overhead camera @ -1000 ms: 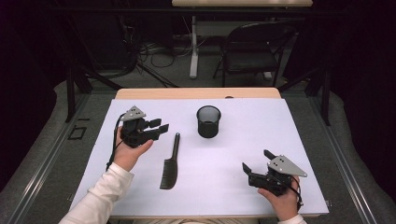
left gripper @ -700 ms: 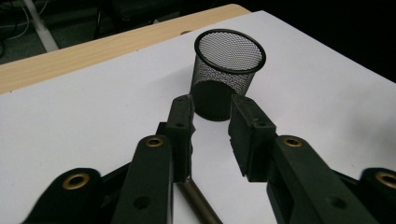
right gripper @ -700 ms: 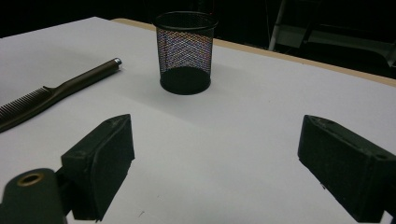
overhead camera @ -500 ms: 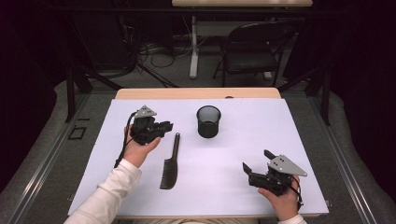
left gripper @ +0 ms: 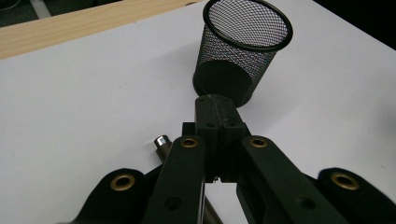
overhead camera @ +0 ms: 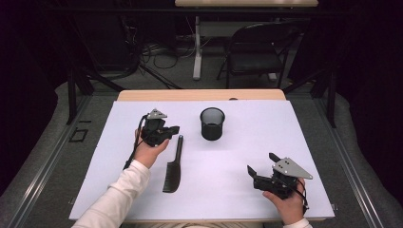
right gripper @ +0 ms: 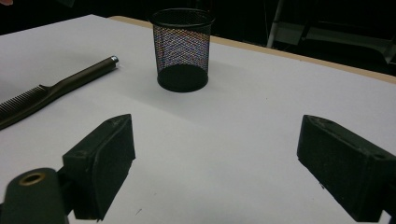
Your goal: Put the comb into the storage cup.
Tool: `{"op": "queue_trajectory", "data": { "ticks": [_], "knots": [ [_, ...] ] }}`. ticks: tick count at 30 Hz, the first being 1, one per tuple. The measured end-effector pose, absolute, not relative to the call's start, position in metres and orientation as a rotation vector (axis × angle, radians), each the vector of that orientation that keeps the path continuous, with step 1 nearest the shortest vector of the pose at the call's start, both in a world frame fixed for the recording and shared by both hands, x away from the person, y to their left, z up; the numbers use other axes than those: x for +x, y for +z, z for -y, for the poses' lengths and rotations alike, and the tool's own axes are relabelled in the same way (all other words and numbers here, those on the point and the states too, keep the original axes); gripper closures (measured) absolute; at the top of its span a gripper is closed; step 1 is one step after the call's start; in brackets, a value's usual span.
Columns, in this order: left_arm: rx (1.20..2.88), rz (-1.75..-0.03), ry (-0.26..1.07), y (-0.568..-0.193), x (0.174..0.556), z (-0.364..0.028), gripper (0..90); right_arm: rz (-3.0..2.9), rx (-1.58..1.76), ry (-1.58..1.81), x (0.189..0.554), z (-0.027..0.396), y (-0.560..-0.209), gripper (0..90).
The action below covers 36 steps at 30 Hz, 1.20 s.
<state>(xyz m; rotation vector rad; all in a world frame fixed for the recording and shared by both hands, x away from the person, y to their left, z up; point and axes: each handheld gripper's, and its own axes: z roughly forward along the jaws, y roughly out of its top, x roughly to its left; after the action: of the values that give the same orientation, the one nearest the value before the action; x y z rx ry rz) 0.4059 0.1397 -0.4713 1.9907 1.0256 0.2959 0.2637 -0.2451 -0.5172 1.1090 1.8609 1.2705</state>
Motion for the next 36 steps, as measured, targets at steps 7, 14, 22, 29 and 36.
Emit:
{"op": "queue_trajectory", "data": {
  "ticks": [7, 14, 22, 29, 36],
  "knots": [
    [2.010, -1.038, 0.290, -0.479, 0.412, -0.136, 90.0, -1.862, 1.111, 1.266, 0.264, 0.246, -0.518, 11.2],
    [2.014, -1.062, 0.294, -0.487, 0.417, -0.133, 90.0, -1.869, 1.121, 1.261, 0.265, 0.246, -0.518, 11.5],
    [2.029, -1.080, 0.278, -0.497, 0.423, -0.128, 90.0, -1.871, 1.123, 1.258, 0.265, 0.246, -0.519, 11.6],
    [2.040, -1.101, 0.270, -0.505, 0.427, -0.126, 90.0, -1.869, 1.129, 1.260, 0.266, 0.247, -0.520, 11.8],
    [2.069, -1.110, 0.263, -0.514, 0.431, -0.123, 90.0, -1.874, 1.133, 1.258, 0.267, 0.248, -0.520, 11.9]
  ]
}}
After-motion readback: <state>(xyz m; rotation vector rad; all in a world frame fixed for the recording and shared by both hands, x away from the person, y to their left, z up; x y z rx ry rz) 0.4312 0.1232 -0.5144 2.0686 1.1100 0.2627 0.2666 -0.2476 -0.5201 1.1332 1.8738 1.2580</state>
